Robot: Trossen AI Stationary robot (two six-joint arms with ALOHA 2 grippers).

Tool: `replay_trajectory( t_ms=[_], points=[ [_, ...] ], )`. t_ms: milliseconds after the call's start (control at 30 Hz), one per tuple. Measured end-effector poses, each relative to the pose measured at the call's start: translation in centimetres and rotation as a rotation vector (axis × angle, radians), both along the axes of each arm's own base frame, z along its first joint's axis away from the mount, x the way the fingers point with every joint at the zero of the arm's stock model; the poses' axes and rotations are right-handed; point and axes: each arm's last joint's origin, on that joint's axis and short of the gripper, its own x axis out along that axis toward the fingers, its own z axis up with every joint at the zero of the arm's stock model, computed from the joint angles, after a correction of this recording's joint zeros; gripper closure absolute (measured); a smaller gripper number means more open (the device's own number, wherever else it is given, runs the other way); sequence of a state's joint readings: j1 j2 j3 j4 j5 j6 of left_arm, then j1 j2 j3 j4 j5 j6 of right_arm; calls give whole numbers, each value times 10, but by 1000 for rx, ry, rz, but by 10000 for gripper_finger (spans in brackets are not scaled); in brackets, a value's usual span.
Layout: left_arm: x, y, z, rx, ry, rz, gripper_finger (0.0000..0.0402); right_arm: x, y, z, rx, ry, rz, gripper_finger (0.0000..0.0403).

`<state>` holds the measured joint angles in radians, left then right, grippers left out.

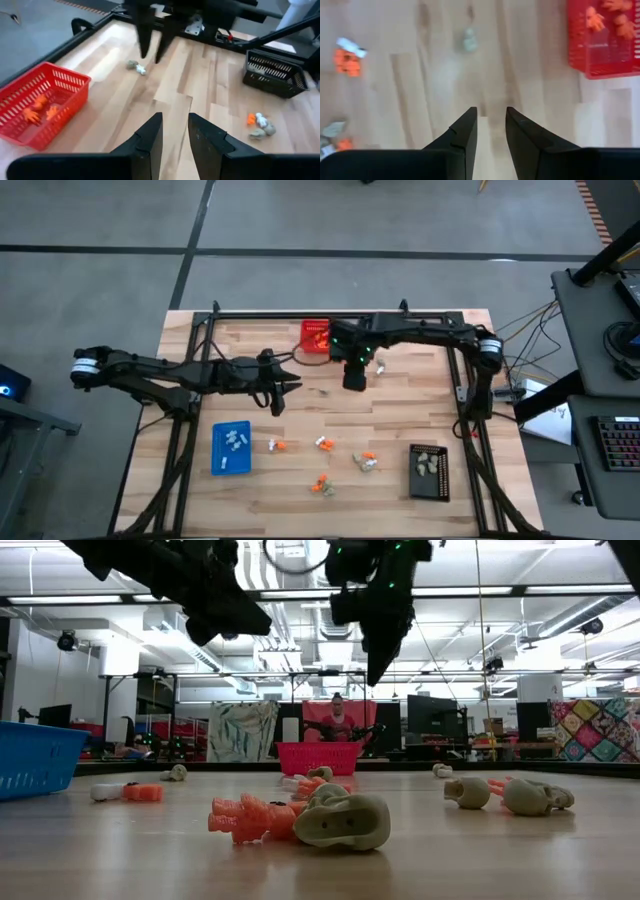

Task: Sort Halloween decoration
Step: Put the orange skeleton toy into the red bin

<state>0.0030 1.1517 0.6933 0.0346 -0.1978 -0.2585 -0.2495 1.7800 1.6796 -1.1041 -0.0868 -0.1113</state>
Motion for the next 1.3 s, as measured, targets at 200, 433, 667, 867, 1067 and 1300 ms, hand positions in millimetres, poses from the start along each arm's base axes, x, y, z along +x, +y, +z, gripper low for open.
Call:
replay_trajectory(
  t_ms=[200,433,667,867,1067,1300],
  points=[
    [3,-5,-4,-62,5,10,326,-16,36,-2,0,-72,45,321],
    [5,-21,-8,-83,17,-42,326,-29,68,-4,11,-162,77,317],
    [9,-43,-19,-103,64,-111,326,-31,89,-10,23,-171,123,327],
    [14,-58,-34,-118,126,-150,326,-35,108,-18,40,-136,142,329],
    [16,-69,-44,-121,168,-181,326,-40,126,-24,62,-99,153,321],
    [18,-75,-51,-186,198,-188,326,-42,144,-24,70,-98,194,329]
  ],
)
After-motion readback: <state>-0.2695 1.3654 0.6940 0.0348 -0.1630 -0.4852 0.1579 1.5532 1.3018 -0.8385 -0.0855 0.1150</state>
